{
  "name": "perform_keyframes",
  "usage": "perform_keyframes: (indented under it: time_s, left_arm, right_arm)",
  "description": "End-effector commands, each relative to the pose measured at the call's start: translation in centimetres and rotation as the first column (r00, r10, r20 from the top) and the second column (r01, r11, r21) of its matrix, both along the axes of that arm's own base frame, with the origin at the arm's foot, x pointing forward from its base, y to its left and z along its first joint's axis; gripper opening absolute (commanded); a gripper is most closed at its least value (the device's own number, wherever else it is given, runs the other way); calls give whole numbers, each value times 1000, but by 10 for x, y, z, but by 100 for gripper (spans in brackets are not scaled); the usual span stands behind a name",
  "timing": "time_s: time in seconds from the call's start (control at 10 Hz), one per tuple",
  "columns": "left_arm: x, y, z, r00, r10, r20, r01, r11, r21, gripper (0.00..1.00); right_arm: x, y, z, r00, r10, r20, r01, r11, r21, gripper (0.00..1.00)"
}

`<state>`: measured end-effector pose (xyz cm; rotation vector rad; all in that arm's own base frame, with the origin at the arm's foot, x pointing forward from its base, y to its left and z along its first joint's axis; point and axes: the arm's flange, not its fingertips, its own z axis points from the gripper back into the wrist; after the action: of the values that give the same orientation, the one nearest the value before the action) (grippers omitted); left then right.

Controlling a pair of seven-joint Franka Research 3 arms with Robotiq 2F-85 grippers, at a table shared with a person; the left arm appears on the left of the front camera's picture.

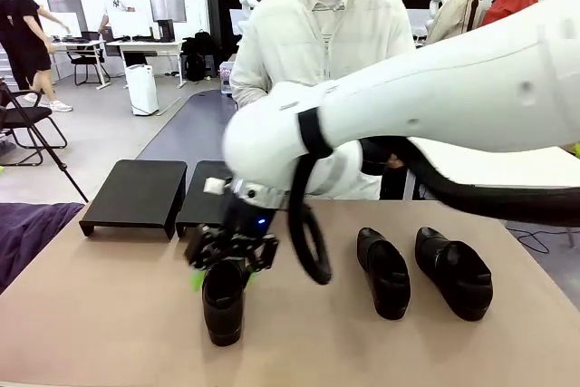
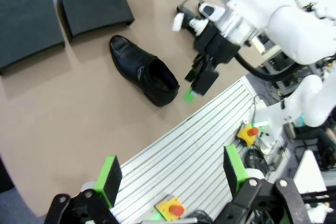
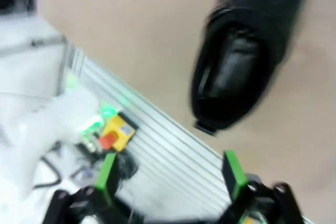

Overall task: Organize the shoes by placing them on the stand.
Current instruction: Pick up one Shoe and place it in the middle of the table.

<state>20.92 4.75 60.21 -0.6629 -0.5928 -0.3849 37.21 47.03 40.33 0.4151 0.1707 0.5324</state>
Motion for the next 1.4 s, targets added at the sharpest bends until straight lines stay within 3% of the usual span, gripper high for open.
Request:
perform_keyframes:
  time_s: [0.0,0.2,0.4,0.6,0.8,0.9,1.0,1.1,1.3]
  left_arm:
    - [-1,1,0,1000,-18,12,19,1000,-13,100]
    - [-1,1,0,1000,-18,12,19,1000,-13,100]
    - [-1,1,0,1000,-18,12,19,1000,-13,100]
    - [-1,1,0,1000,-18,12,19,1000,-13,100]
    - [-1,1,0,1000,-18,12,19,1000,-13,100]
    - [-1,1,0,1000,-18,12,19,1000,-13,100]
    - [-1,1,0,1000,-18,12,19,1000,-13,100]
    - [-1,1,0,1000,-18,12,19,1000,-13,100]
    - [-1,1,0,1000,-18,12,19,1000,-13,100]
  right_arm:
    - [23,17,2,996,93,-11,-93,994,-62,100]
    - [30,-18,16,1000,4,13,-3,1000,-29,100]
    - [33,-80,42,996,-86,-33,85,996,-10,100]
    - [28,-179,78,963,-240,-127,238,971,-30,100]
    - [16,-297,113,908,-389,-155,396,918,15,100]
    - [12,-361,127,856,-474,-205,502,857,116,100]
    - [5,-433,137,773,-575,-269,631,743,224,100]
    - [-7,-495,136,745,-585,-321,667,673,319,100]
    - [-32,-600,108,637,-626,-450,768,466,439,100]
